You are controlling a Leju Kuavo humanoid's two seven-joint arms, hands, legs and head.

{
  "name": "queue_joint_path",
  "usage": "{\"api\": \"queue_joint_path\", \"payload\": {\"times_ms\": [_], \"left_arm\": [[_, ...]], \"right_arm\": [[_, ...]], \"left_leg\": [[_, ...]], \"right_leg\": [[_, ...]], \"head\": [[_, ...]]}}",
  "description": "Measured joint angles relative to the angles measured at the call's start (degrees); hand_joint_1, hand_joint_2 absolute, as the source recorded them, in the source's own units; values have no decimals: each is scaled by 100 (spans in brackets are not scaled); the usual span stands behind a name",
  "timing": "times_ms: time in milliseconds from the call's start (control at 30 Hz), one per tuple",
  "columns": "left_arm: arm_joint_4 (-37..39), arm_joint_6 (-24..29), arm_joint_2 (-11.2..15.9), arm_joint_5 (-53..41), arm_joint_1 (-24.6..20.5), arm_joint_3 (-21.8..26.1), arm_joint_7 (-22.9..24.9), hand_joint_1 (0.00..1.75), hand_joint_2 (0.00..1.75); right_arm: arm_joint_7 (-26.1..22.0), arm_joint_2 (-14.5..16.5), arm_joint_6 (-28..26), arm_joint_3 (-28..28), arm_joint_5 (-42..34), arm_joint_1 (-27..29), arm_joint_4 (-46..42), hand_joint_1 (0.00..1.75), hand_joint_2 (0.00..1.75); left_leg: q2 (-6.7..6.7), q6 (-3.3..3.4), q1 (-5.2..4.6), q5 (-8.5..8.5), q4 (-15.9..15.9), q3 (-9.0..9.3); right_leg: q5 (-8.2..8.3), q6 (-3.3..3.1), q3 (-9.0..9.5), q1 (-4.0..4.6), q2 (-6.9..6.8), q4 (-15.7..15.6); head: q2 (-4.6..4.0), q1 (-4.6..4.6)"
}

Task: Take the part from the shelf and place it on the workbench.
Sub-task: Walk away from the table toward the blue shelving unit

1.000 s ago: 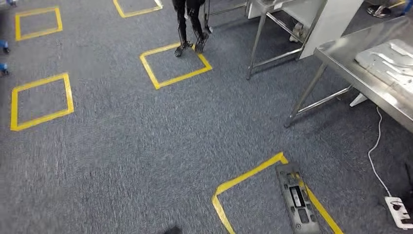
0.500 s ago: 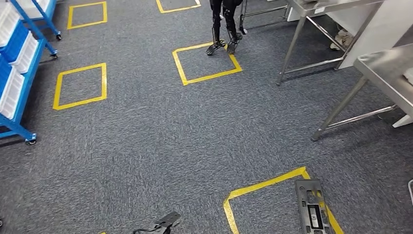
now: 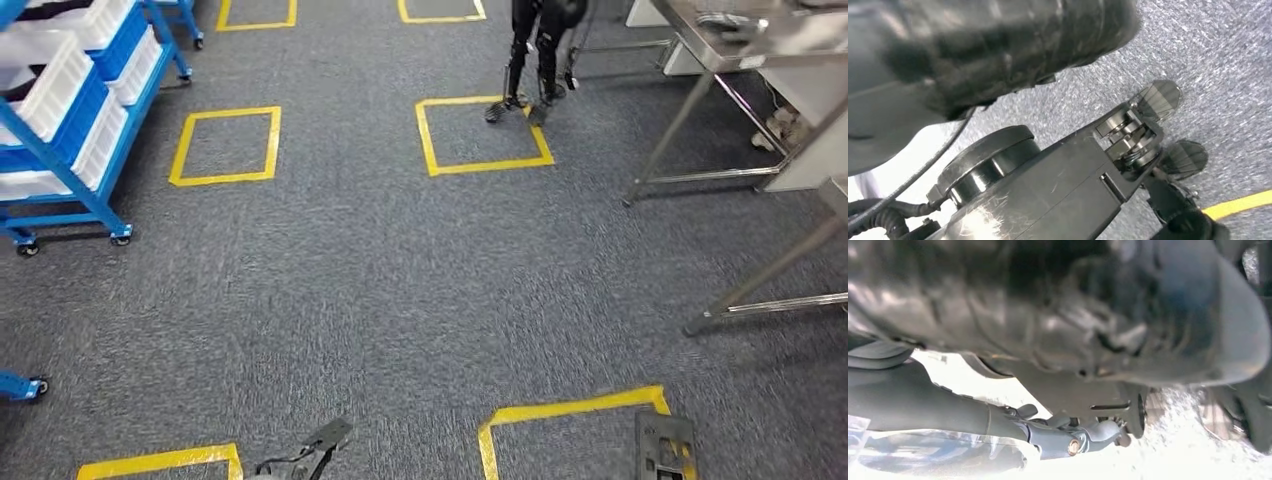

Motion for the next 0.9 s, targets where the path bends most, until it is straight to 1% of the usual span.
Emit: {"api": "queue_joint_path", "payload": {"times_ms": [33, 67, 100, 133, 167, 233, 267, 300, 333, 367, 400, 433, 467, 500, 533, 567, 600, 633, 667, 700, 733, 767, 800, 833, 867, 900], "left_arm": [[1, 24, -16, 3, 3, 2, 59, 0, 0], [1, 47, -39, -7, 14, 4, 127, 0, 0], [1, 59, -61, -25, 29, 4, 186, 0, 0], [1, 66, -73, -39, 42, 4, 219, 0, 0], [1, 71, -78, -43, 50, 4, 230, 0, 0], [1, 74, -79, -44, 54, 4, 231, 0, 0], [1, 89, -91, -44, 71, 4, 236, 0, 0], [1, 108, -107, -44, 96, 4, 244, 0, 0], [1, 122, -143, -45, 123, 4, 250, 0, 0], [1, 132, -183, -47, 149, 4, 254, 0, 0], [1, 131, -212, -49, 164, 4, 254, 0, 0], [1, 125, -237, -50, 173, 4, 252, 0, 0], [1, 125, -242, -50, 179, 4, 252, 0, 0], [2, 126, -242, -47, 184, 4, 251, 0, 0], [2, 129, -244, -42, 183, 4, 250, 0, 0], [2, 132, -246, -34, 176, 4, 247, 0, 0], [2, 134, -250, -24, 170, 4, 242, 0, 0], [2, 138, -253, -7, 165, 4, 238, 0, 0], [2, 142, -255, 9, 168, 4, 234, 0, 0], [2, 149, -256, 26, 178, 4, 231, 0, 0], [2, 156, -256, 42, 188, 4, 229, 0, 0], [2, 164, -256, 53, 194, 4, 228, 0, 0], [2, 176, -256, 63, 196, 4, 226, 0, 0], [2, 186, -256, 74, 192, 4, 226, 0, 0], [2, 196, -255, 85, 185, 4, 226, 0, 0], [2, 200, -251, 103, 182, 4, 228, 0, 0]], "right_arm": [[-10, -21, -87, 5, -62, 28, 1, 0, 0], [-45, -53, -186, 9, -138, 72, 1, 0, 0], [-81, -85, -270, 10, -209, 116, 2, 0, 0], [-116, -111, -318, 9, -251, 150, 2, 0, 0], [-140, -121, -331, 9, -263, 164, 2, 0, 0], [-147, -124, -332, 9, -264, 169, 3, 0, 0], [-183, -142, -341, 9, -264, 190, 4, 0, 0], [-230, -168, -349, 9, -264, 211, 5, 0, 0], [-273, -216, -356, 9, -261, 249, 9, 0, 0], [-309, -267, -361, 9, -254, 289, 15, 0, 0], [-315, -304, -359, 9, -248, 313, 21, 0, 0], [-311, -333, -355, 9, -240, 334, 26, 0, 0], [-309, -340, -351, 9, -234, 336, 28, 0, 0], [-309, -342, -343, 9, -229, 334, 27, 0, 0], [-309, -342, -331, 9, -223, 331, 27, 0, 0], [-309, -342, -318, 9, -215, 333, 27, 0, 0], [-309, -345, -305, 9, -208, 340, 28, 0, 0], [-310, -349, -295, 9, -201, 348, 31, 0, 0], [-312, -355, -289, 9, -193, 356, 34, 0, 0], [-316, -362, -287, 9, -183, 361, 38, 0, 0], [-324, -368, -285, 9, -170, 363, 40, 0, 0], [-332, -372, -283, 9, -160, 364, 41, 0, 0], [-340, -376, -282, 9, -147, 364, 42, 0, 0], [-349, -379, -282, 9, -136, 363, 42, 0, 0], [-357, -382, -285, 9, -122, 361, 42, 0, 0], [-367, -386, -287, 9, -102, 359, 42, 0, 0]], "left_leg": [[-54, 26, -3, -4, -2, 3], [-113, 49, -9, -10, 0, 3], [-159, 62, -14, -16, 3, 4], [-193, 68, -18, -21, 5, 4], [-209, 71, -19, -23, 7, 5], [-214, 72, -20, -23, 7, 5], [-240, 71, -20, -26, 9, 8], [-282, 70, -22, -30, 13, 13], [-378, 53, -29, -44, 33, 12], [-487, 22, -26, -51, 50, 1], [-586, -19, -17, -55, 59, -13], [-675, -64, -7, -55, 65, -27], [-698, -100, 3, -54, 63, -42], [-640, -134, -1, -76, 94, -57], [-533, -166, -8, -141, 205, -107], [-399, -199, -10, -257, 428, -217], [-270, -233, 0, -408, 761, -383], [-204, -261, 17, -555, 1132, -582], [-172, -285, 36, -647, 1447, -758], [-154, -304, 52, -646, 1600, -854], [-134, -316, 67, -548, 1542, -840], [-96, -321, 77, -373, 1287, -717], [-8, -317, 81, -175, 904, -519], [126, -302, 56, -53, 543, -323], [220, -267, 36, 20, 275, -180], [282, -227, 13, 26, 136, -110]], "right_leg": [[-171, 5, -183, 2, 105, 359], [-320, 8, -386, 2, 151, 733], [-418, 11, -544, 4, 170, 1020], [-460, 13, -639, 5, 176, 1184], [-466, 14, -674, 4, 177, 1239], [-463, 14, -682, 4, 177, 1249], [-422, 12, -688, 5, 178, 1237], [-329, 7, -670, 5, 179, 1162], [-99, -25, -520, 1, 296, 757], [128, -56, -355, 4, 401, 338], [315, -88, -189, 11, 497, -59], [454, -122, -44, 17, 586, -401], [462, -138, -18, 4, 541, -430], [472, -159, 6, -10, 494, -459], [479, -187, 33, -28, 440, -488], [481, -215, 60, -43, 371, -511], [470, -235, 79, -35, 299, -516], [456, -251, 89, -33, 226, -515], [443, -256, 98, -33, 153, -513], [428, -253, 109, -35, 85, -511], [410, -243, 125, -39, 24, -510], [389, -228, 152, -44, -37, -509], [362, -206, 186, -46, -95, -508], [333, -176, 216, -33, -144, -507], [305, -142, 240, -15, -190, -505], [281, -107, 262, 9, -233, -506]], "head": [[0, 8], [0, 13], [0, 14], [0, 14], [0, 15], [0, 15], [0, 15], [0, 17], [0, 18], [0, 20], [0, 24], [0, 23], [0, 21], [0, 20], [0, 1], [0, -16], [0, -30], [0, -45], [0, -46], [0, -47], [0, -48], [0, -47], [0, -48], [0, -52], [0, -54], [0, -48]]}}
